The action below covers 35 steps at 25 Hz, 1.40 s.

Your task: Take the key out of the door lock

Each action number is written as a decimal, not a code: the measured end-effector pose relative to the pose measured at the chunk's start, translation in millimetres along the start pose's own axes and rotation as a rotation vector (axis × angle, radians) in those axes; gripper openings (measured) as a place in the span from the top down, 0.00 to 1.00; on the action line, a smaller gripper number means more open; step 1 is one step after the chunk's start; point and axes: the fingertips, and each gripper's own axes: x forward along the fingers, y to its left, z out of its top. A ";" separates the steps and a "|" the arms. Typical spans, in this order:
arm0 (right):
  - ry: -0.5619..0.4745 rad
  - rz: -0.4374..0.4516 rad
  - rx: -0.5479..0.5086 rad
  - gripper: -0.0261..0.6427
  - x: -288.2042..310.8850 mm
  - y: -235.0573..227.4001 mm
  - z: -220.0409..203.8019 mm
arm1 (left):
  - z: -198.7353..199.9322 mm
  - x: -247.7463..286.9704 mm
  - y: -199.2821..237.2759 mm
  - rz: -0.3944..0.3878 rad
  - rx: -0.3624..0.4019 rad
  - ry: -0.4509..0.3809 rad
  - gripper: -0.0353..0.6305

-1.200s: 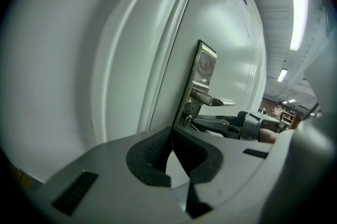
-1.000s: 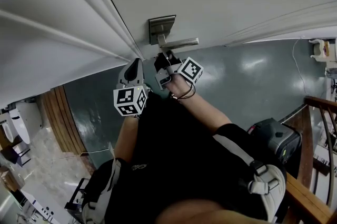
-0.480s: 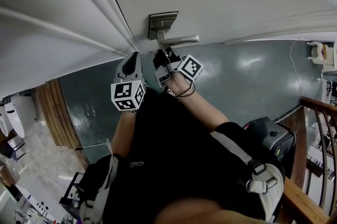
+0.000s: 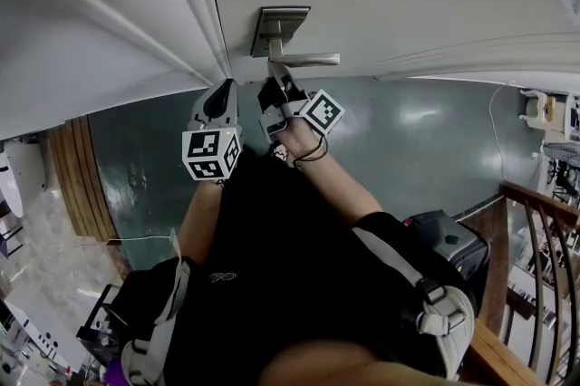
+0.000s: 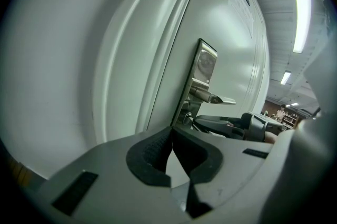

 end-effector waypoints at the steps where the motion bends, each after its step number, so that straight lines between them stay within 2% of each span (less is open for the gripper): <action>1: 0.003 -0.001 -0.001 0.92 -0.1 0.5 0.0 | 0.2 -1.3 -1.3 0.000 0.000 -0.002 0.91; 13: 0.011 -0.011 0.007 0.92 -13.0 -4.0 -5.1 | -5.1 -10.7 -6.2 0.013 0.001 -0.006 0.91; 18: 0.067 -0.006 -0.102 0.92 -22.0 7.6 -7.7 | -4.3 -16.7 -15.9 0.015 0.006 -0.005 0.91; 24: 0.116 0.019 -0.180 0.92 -38.3 15.0 -13.7 | -12.3 -21.4 -29.2 0.012 0.012 0.004 0.91; 27: 0.139 0.000 -0.231 0.92 -49.3 14.0 -13.3 | -18.8 -22.5 -36.2 0.014 0.011 0.010 0.91; 35: 0.226 -0.062 -0.504 0.92 -91.1 15.0 -5.4 | -31.8 -26.9 -68.0 0.015 0.010 0.016 0.91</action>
